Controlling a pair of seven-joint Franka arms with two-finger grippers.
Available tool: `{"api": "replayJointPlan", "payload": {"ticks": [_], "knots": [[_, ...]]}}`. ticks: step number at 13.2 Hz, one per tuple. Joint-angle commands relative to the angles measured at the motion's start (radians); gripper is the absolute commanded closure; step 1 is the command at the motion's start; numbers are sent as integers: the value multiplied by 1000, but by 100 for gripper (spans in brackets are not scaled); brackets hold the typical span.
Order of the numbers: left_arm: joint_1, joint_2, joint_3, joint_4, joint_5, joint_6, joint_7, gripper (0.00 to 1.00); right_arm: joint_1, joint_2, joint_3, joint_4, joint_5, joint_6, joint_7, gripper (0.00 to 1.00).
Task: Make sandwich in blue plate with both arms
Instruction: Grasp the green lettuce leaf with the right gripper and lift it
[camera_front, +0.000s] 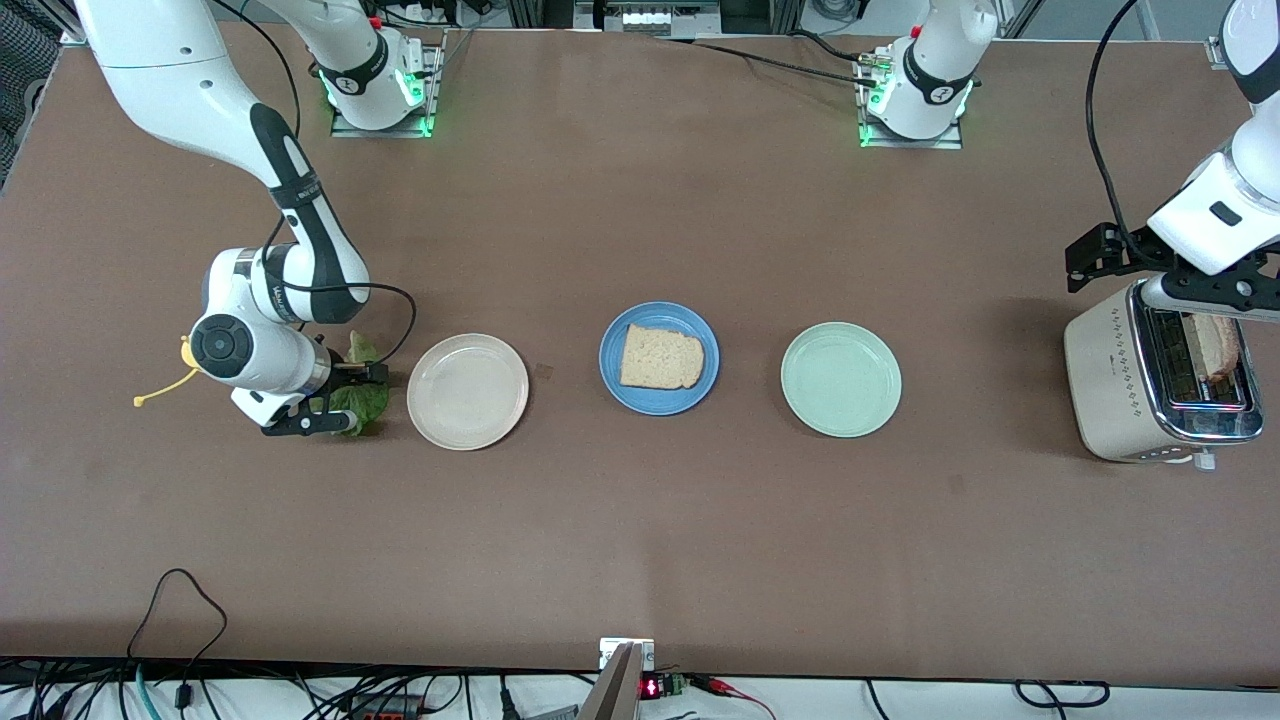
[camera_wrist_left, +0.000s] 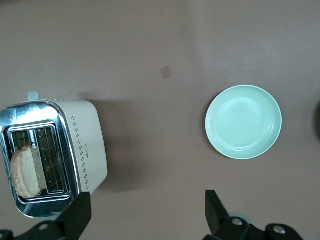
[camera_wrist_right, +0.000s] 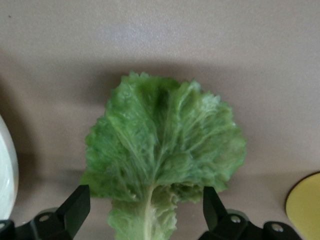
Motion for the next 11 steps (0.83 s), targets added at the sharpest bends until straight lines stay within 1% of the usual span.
{"api": "replayJointPlan", "payload": {"ticks": [1,2,3,4,6,7,8,10,11], "knots": [[-5,-16,11,-11,-13,-16,-4,0,2,-16,1,-28,15,15,1,30],[-5,-16,11,-11,-13,-18,-4,0,4,-15,1,-29,15,15,1,43],[-5,-19,9,-11,-13,-29,-2,0,4,-15,1,-28,15,13,1,51],[-5,-19,6,-7,-13,-48,-2,0,4,-15,1,-28,15,13,-1,59],[-7,-19,1,-5,-13,-58,-3,0,4,-4,1,-28,13,13,-3,70],[-7,-18,1,-8,-13,-62,-2,0,5,-6,1,-26,13,12,-1,86],[-7,-16,3,-11,-13,-62,0,0,9,-7,1,-22,13,6,-1,100],[-5,-15,3,-22,-27,-62,54,0,7,-16,1,0,21,1,4,100],[-5,-15,3,-22,-38,-61,75,0,-1,-39,0,8,21,-10,11,100]]}}
